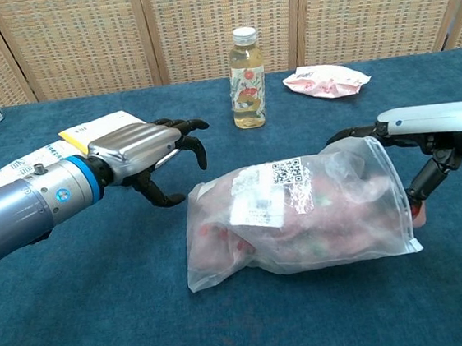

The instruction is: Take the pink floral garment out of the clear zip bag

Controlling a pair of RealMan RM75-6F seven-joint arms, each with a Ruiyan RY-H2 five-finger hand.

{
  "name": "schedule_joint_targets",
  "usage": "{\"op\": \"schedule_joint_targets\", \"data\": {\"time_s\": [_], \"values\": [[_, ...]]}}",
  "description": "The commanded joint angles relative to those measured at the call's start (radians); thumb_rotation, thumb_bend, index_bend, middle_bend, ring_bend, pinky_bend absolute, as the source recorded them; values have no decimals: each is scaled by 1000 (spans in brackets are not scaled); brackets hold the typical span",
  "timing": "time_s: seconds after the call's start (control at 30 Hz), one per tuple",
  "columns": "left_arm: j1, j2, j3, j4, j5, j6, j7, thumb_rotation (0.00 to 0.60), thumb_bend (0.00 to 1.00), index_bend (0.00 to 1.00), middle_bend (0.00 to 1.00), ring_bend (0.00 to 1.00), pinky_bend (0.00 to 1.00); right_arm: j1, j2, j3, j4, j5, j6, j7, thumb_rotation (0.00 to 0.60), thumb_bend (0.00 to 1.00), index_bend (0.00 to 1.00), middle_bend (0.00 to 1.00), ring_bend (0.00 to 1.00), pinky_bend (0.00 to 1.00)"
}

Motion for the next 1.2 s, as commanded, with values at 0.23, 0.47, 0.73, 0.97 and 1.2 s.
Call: {"op": "schedule_joint_targets", "data": {"time_s": [0.23, 0.47, 0.73, 0.97, 1.2], "values": [[-21, -53, -9, 28, -35, -22, 4, 600, 357, 386, 0, 0, 4, -1, 14, 8, -7, -8, -3, 19, 600, 1000, 685, 0, 0, 0], [-30, -75, -20, 41, -61, -21, 27, 600, 384, 435, 0, 0, 7, -3, 17, 9, 1, -11, -7, 32, 600, 1000, 686, 0, 0, 0], [-32, -75, -23, 33, -102, -36, 66, 600, 394, 447, 0, 0, 7, -5, 16, 8, 6, -24, -5, 38, 600, 1000, 685, 0, 0, 0], [-34, -86, -29, 39, -134, -36, 98, 600, 448, 472, 0, 0, 7, -5, 17, 10, 5, -24, -4, 38, 600, 1000, 685, 0, 0, 0], [-36, -91, -36, 35, -157, -37, 108, 600, 449, 516, 0, 0, 7, -7, 20, 11, 5, -24, -2, 40, 600, 1000, 685, 0, 0, 0]]}}
